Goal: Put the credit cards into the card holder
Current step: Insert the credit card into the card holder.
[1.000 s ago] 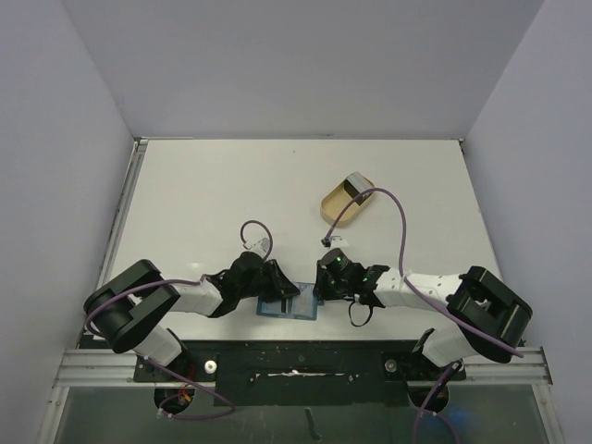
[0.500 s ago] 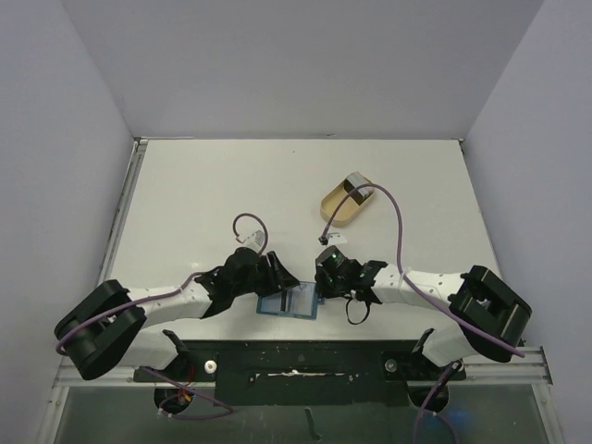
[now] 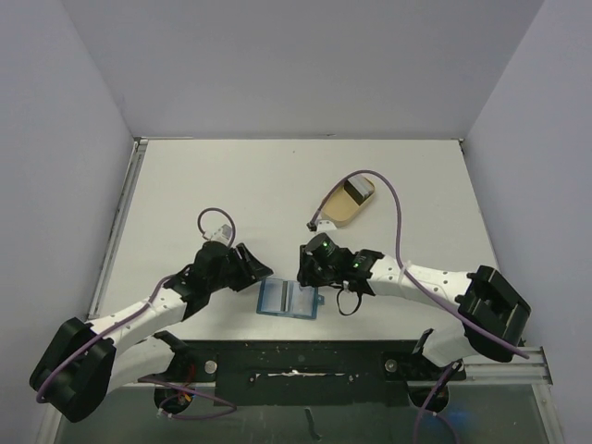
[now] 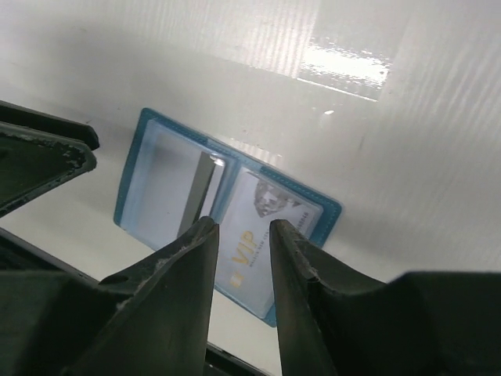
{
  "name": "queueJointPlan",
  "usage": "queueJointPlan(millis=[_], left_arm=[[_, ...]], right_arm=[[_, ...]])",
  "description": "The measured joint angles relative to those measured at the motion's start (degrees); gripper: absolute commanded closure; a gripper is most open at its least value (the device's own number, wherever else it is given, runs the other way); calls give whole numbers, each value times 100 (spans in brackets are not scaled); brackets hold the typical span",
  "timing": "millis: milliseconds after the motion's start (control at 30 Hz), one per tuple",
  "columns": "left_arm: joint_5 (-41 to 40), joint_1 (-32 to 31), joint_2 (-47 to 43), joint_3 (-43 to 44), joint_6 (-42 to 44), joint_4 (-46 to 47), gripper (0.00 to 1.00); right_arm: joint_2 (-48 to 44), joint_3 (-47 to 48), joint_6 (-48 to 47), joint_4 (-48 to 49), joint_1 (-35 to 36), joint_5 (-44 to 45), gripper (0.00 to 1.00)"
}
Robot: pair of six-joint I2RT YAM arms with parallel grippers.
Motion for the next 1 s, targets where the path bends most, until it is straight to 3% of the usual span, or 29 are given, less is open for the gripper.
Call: queueJointPlan(millis=[400,700,1000], left_arm=[[914,391,-118,-691,-166,391,53],[1095,450,-109,-837,-219,627,52],[1226,450,105,-892,-216,940,53]], right_arm=[[824,-2,439,859,111,-776,76],[1377,-4,463,1069,111,-1060,95],[1335,-245,463,1499,111,-1110,96]])
